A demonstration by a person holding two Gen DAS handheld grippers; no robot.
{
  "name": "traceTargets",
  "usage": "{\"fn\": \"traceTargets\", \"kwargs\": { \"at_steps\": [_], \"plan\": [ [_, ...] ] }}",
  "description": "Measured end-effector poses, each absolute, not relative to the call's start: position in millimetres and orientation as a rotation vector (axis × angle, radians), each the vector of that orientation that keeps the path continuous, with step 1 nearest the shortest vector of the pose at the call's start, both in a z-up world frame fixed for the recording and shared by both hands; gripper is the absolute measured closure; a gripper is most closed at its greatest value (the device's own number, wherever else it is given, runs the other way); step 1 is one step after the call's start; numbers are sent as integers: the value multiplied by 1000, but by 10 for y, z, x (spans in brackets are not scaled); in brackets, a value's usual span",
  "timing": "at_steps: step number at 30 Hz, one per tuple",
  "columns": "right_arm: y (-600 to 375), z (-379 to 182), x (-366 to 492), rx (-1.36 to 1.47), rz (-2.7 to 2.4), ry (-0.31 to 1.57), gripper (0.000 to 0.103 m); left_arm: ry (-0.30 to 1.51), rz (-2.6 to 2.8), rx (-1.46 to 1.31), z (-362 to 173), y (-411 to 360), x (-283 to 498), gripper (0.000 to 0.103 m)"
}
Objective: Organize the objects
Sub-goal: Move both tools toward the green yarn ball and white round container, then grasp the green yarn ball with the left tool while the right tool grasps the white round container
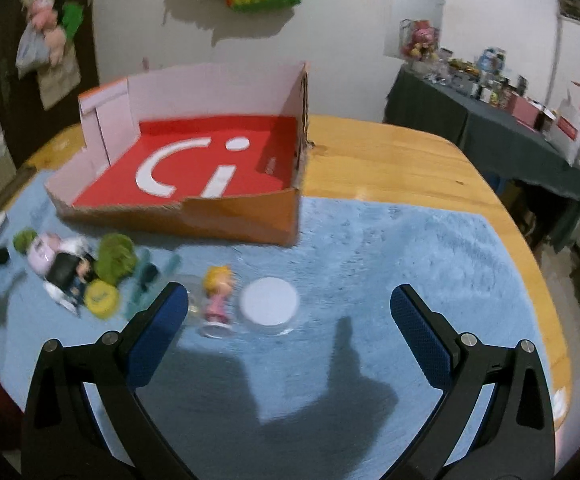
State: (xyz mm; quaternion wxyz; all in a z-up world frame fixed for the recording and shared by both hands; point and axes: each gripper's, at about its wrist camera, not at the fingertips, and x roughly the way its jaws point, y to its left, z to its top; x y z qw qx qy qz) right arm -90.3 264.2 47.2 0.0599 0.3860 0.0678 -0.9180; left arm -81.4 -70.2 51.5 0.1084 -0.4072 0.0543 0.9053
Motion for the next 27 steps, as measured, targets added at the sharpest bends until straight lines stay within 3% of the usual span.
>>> {"fn": "traceTargets", "kwargs": {
  "at_steps": [8, 12, 20, 27],
  "plan": [
    [2836, 350, -1026, 1258, -2637, 325, 0, 279, 2548, -1183, 520, -751, -952, 0],
    [2825, 287, -1049, 1240, -2591, 344, 0, 371, 2526, -1167, 466, -674, -994, 12],
    [2692, 193, -1134, 1235, -2505, 482, 7, 495, 2425, -1098, 433, -513, -994, 23],
    [2577, 221, -1136, 1168, -2453, 562, 28, 513, 2347, -1078, 424, -483, -1030, 52]
  ]
}}
